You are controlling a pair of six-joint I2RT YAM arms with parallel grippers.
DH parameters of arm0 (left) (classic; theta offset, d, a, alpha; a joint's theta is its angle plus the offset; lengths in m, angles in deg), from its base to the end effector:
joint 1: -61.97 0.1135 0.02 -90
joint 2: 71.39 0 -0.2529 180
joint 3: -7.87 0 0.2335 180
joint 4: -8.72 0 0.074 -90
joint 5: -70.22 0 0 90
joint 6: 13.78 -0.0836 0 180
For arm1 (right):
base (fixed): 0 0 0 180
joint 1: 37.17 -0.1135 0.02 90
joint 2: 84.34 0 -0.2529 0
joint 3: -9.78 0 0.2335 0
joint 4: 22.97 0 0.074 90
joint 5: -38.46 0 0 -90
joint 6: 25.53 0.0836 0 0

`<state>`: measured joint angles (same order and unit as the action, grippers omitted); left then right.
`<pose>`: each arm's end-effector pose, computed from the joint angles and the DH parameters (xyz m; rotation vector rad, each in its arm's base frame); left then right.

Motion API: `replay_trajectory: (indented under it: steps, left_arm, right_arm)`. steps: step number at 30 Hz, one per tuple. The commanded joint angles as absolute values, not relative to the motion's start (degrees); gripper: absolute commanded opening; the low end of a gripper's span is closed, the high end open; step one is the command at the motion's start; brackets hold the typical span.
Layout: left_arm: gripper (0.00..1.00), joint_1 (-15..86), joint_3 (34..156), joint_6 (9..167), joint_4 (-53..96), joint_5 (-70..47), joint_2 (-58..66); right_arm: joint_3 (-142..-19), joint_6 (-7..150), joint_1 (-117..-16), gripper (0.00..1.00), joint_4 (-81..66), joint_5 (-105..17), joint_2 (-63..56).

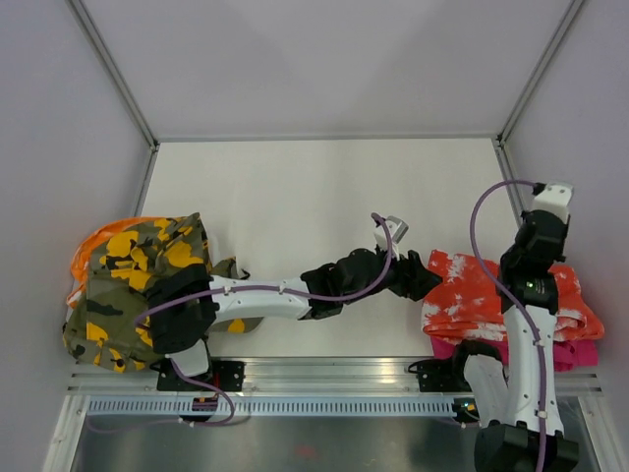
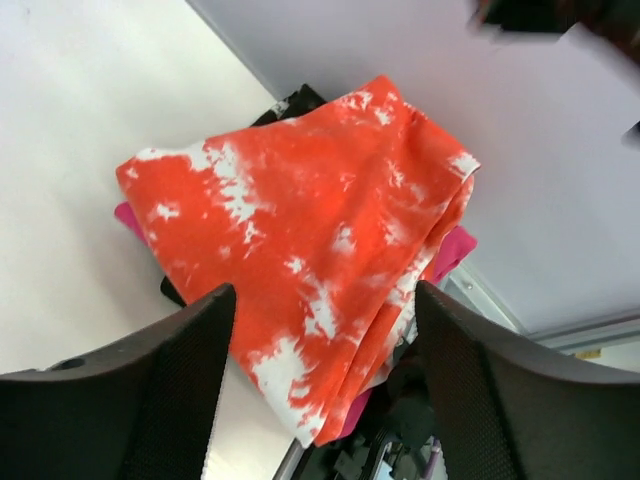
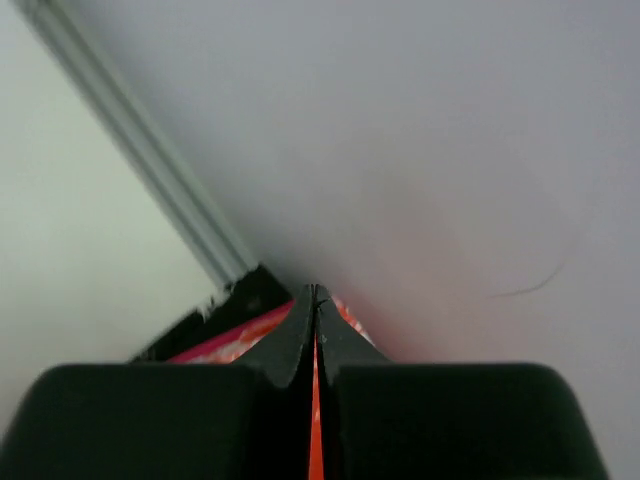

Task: Fold and stack the trousers
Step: Neatly place the folded trousers to the corner

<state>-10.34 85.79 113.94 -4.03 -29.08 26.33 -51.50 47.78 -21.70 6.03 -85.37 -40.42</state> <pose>0.1432 -0.4046 0.2658 0.4264 1.8203 -1.2635 0.1815 -0.0985 0.3297 0.4220 1.7840 -0.9216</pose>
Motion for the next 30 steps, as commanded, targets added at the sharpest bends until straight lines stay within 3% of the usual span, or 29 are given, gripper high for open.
replay_trajectory:
  steps: [1, 3, 4, 6, 7, 9, 10, 15, 16, 17, 18, 19, 20, 21, 22, 23, 25, 26, 29, 30]
  left_arm:
    - [0.69, -9.7, 88.6, 109.4, -7.3, -23.4, 29.1]
    - [0.6, -9.7, 91.8, 109.7, -7.4, -21.5, 31.9]
    - [0.48, -9.7, 93.0, 110.0, -7.5, -20.8, 35.3]
    - [0.41, -9.4, 97.5, 110.1, -7.5, -17.2, 39.0]
    - [0.28, -9.4, 98.8, 111.0, -7.5, -16.4, 42.5]
    - [0.22, -9.2, 101.7, 112.4, -7.3, -15.9, 45.7]
    - [0.14, -9.1, 102.3, 113.8, -7.3, -15.8, 47.2]
    - [0.08, -8.4, 103.9, 116.5, -5.8, -14.3, 53.9]
    - [0.08, -7.8, 103.8, 116.7, -5.8, -13.5, 54.1]
    - [0.08, -7.5, 103.6, 116.7, -5.8, -12.2, 53.7]
    - [0.09, -7.2, 103.3, 116.6, -6.0, -12.0, 52.8]
    - [0.11, -6.9, 102.4, 116.2, -6.1, -12.0, 51.8]
    - [0.13, -6.5, 102.0, 115.4, -6.2, -12.2, 50.4]
    - [0.15, -6.4, 101.6, 113.6, -6.3, -12.1, 47.5]
    - [0.17, -6.1, 101.2, 112.4, -6.3, -11.9, 46.0]
    - [0.2, -6.0, 101.0, 111.0, -6.4, -10.6, 44.4]
    - [0.38, -5.2, 99.9, 107.9, -6.1, -9.8, 39.8]
    - [0.54, -4.5, 99.4, 107.9, -5.9, -9.7, 38.1]
    - [0.77, 1.7, 98.3, 110.8, -1.6, -5.9, 32.6]
    - [0.79, 4.0, 97.4, 111.8, 1.1, -4.5, 30.2]
  right_arm:
    - [-44.1, 40.3, -24.0, 0.0, 7.2, -81.9, -43.0]
    - [-40.5, 39.8, -24.2, 0.0, 5.7, -84.8, -44.3]
    - [-39.5, 39.2, -24.3, 0.0, 4.5, -85.6, -45.3]
    - [-36.1, 37.7, -24.5, 0.0, 3.7, -87.0, -45.9]
    - [-35.0, 37.5, -24.8, 0.0, 2.7, -87.2, -46.5]
    - [-33.0, 38.1, -24.9, 0.0, 1.9, -88.2, -46.9]
    - [-32.9, 39.3, -24.9, 0.0, 1.3, -88.5, -47.2]
    - [-38.6, 41.2, -25.0, 0.0, 1.7, -89.0, -46.5]
    - [-42.4, 43.4, -25.2, 0.03, 2.9, -87.5, -46.2]
    - [-44.7, 45.0, -25.3, 0.12, 3.8, -85.3, -45.9]
    - [-47.0, 46.7, -25.4, 0.27, 4.7, -82.6, -45.6]
    - [-49.4, 48.0, -25.9, 0.52, 6.5, -75.3, -44.4]
    - [-54.0, 50.0, -26.4, 0.61, 7.3, -71.5, -43.5]
    - [-56.3, 51.4, -26.8, 0.81, 8.3, -68.5, -40.9]
    - [-61.2, 53.1, -27.8, 0.95, 8.6, -65.5, -39.2]
    - [-64.0, 58.1, -28.2, 0.98, 8.7, -64.9, -37.6]
    - [-73.6, 62.2, -28.5, 0.98, 11.2, -60.1, -31.9]
    - [-77.7, 67.0, -28.5, 0.98, 12.7, -58.9, -29.4]
    - [-92.1, 75.5, -28.5, 0.98, 20.0, -51.8, -18.9]
    - [-95.8, 77.5, -28.5, 0.98, 20.7, -49.3, -15.1]
